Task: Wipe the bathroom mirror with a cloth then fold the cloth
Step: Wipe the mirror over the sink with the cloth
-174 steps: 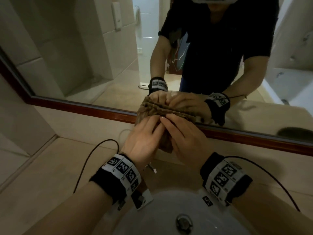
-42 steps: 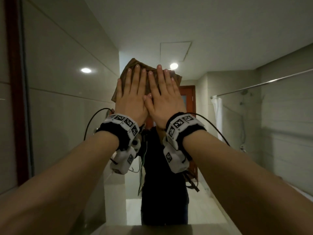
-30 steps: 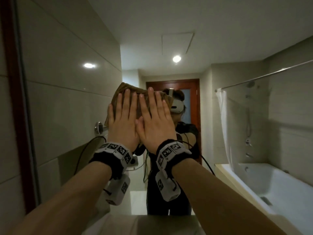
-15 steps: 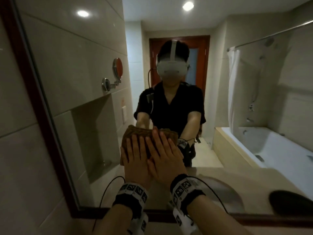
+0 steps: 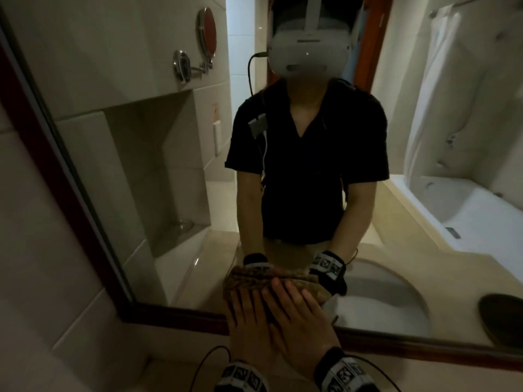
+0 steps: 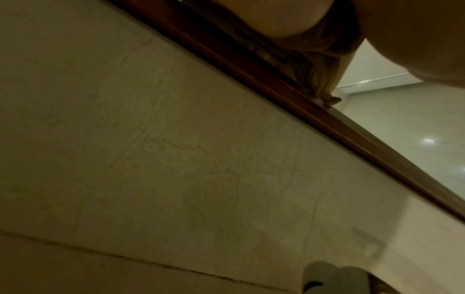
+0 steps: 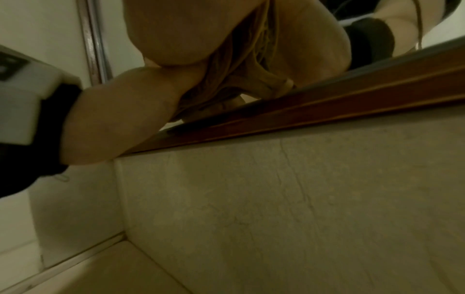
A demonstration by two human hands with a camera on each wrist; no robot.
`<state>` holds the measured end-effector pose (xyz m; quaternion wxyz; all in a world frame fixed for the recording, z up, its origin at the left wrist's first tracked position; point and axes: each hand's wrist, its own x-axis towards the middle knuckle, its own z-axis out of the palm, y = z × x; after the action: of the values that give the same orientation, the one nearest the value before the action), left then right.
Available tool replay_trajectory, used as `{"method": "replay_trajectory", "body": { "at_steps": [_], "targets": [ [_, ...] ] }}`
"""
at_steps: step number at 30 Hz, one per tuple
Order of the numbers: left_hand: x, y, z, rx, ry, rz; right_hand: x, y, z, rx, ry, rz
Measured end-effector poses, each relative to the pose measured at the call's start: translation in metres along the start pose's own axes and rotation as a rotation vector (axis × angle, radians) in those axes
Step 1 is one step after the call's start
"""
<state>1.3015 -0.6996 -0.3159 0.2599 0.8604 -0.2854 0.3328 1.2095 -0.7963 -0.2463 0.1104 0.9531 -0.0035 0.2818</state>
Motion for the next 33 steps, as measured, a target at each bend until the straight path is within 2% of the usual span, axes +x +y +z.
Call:
{"method": "replay_trajectory", "body": {
  "at_steps": [7, 11, 15, 20, 22, 27, 33],
  "targets": [
    [-0.001, 0.002, 0.002, 0.092, -0.012, 0.047, -0.002, 0.003, -0.006, -0.056, -0.016, -0.050],
    [0.044, 0.017, -0.031, 0.034, 0.074, 0.098, 0.027, 0.010, -0.046, 0.038, 0.049, 0.025],
    [0.138, 0.050, -0.102, 0.007, 0.197, 0.167, 0.092, 0.035, -0.124, -0.032, 0.168, 0.091],
    [0.257, 0.115, -0.209, 0.044, 0.243, 0.295, 0.165, 0.089, -0.246, -0.117, 0.338, 0.177],
    [0.298, 0.140, -0.245, 0.091, 0.291, 0.277, 0.189, 0.111, -0.288, -0.161, 0.398, 0.198],
    [0.386, 0.189, -0.318, 0.063, 0.170, 0.301, 0.242, 0.153, -0.381, -0.239, 0.463, 0.180],
    [0.456, 0.232, -0.372, 0.075, 0.196, 0.263, 0.284, 0.189, -0.462, -0.337, 0.507, 0.176]
  ]
}}
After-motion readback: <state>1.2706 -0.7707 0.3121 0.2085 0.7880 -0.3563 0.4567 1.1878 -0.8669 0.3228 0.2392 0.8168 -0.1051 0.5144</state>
